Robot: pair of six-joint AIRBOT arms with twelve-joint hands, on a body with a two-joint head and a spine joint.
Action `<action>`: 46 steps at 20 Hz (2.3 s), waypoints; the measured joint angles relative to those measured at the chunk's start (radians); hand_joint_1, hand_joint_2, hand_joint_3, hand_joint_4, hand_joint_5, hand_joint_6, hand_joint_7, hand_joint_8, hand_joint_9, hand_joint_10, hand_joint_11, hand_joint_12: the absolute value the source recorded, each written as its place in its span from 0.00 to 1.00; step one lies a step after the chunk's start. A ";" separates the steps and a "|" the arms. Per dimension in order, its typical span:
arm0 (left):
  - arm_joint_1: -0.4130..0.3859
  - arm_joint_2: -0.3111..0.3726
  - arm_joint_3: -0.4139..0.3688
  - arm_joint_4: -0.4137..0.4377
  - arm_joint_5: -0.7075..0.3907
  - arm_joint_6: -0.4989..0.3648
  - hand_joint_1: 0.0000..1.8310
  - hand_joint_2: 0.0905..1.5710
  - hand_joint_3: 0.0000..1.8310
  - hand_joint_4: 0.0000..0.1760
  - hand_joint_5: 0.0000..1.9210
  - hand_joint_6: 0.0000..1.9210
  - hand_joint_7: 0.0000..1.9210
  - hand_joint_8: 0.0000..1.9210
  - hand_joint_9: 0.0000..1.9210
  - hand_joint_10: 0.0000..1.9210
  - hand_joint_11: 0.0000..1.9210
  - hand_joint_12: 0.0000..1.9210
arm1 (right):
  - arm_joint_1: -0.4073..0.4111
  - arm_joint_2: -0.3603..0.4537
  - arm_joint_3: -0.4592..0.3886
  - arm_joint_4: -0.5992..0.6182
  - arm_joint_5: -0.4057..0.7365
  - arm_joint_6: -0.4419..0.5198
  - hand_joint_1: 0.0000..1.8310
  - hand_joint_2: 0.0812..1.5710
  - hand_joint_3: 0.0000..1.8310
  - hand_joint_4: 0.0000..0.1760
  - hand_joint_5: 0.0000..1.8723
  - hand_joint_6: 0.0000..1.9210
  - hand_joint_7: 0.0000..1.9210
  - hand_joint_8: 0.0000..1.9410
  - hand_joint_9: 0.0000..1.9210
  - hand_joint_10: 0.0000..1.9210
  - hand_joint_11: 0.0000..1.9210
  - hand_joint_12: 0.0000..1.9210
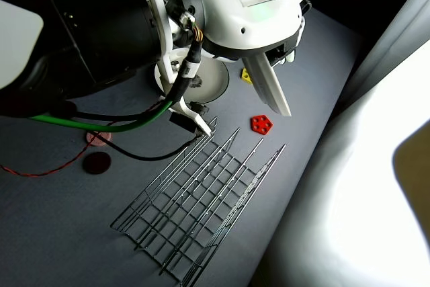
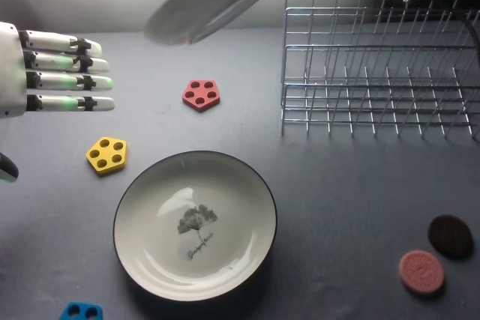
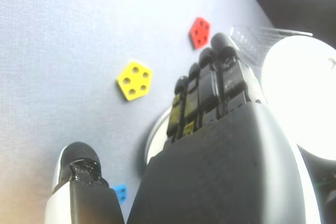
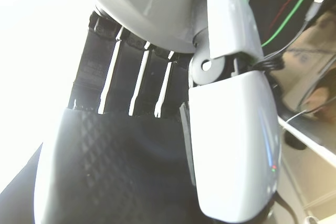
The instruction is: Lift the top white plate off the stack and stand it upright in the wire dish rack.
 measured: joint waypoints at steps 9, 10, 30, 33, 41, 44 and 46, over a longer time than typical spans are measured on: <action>0.000 0.000 0.000 -0.006 -0.018 0.000 0.12 0.59 0.00 0.00 0.03 0.00 0.04 0.00 0.04 0.00 0.01 0.19 | 0.007 0.000 0.027 0.089 -0.074 0.123 0.81 0.68 0.00 0.00 0.44 0.62 0.50 0.42 0.49 0.50 0.51 0.70; 0.000 0.000 0.000 -0.007 -0.019 0.000 0.13 0.59 0.00 0.00 0.03 0.00 0.04 0.00 0.04 0.00 0.00 0.19 | 0.007 0.000 0.029 0.110 -0.088 0.121 0.81 0.69 0.00 0.00 0.45 0.62 0.49 0.43 0.48 0.51 0.50 0.71; 0.000 0.000 0.001 -0.009 -0.041 0.000 0.12 0.59 0.00 0.00 0.03 0.00 0.04 0.00 0.04 0.00 0.00 0.18 | 0.006 -0.002 0.131 0.297 -0.185 0.209 0.82 0.66 0.00 0.00 0.48 0.57 0.56 0.33 0.54 0.40 0.52 0.68; 0.000 0.000 0.001 -0.009 -0.041 0.000 0.14 0.59 0.00 0.00 0.02 0.00 0.03 0.00 0.04 0.00 0.00 0.18 | 0.008 -0.003 0.137 0.327 -0.185 0.209 0.81 0.67 0.00 0.00 0.45 0.61 0.52 0.39 0.54 0.42 0.52 0.68; 0.000 0.000 0.001 -0.009 -0.045 0.000 0.11 0.58 0.00 0.00 0.03 0.00 0.04 0.00 0.04 0.00 0.00 0.23 | 0.035 -0.005 0.167 0.325 -0.240 0.349 0.76 0.68 0.00 0.00 0.47 0.60 0.55 0.39 0.55 0.47 0.60 0.32; 0.000 0.000 0.001 -0.009 -0.047 0.000 0.13 0.58 0.00 0.00 0.03 0.00 0.05 0.00 0.05 0.00 0.00 0.26 | 0.051 -0.004 0.167 0.304 -0.258 0.441 0.76 0.67 0.00 0.00 0.48 0.59 0.55 0.38 0.56 0.47 0.64 0.21; 0.000 0.000 0.001 -0.009 -0.048 0.000 0.13 0.58 0.00 0.00 0.03 0.00 0.05 0.00 0.05 0.00 0.00 0.23 | 0.057 0.001 0.166 0.259 -0.259 0.544 0.81 0.66 0.00 0.00 0.49 0.55 0.56 0.32 0.56 0.38 0.54 0.64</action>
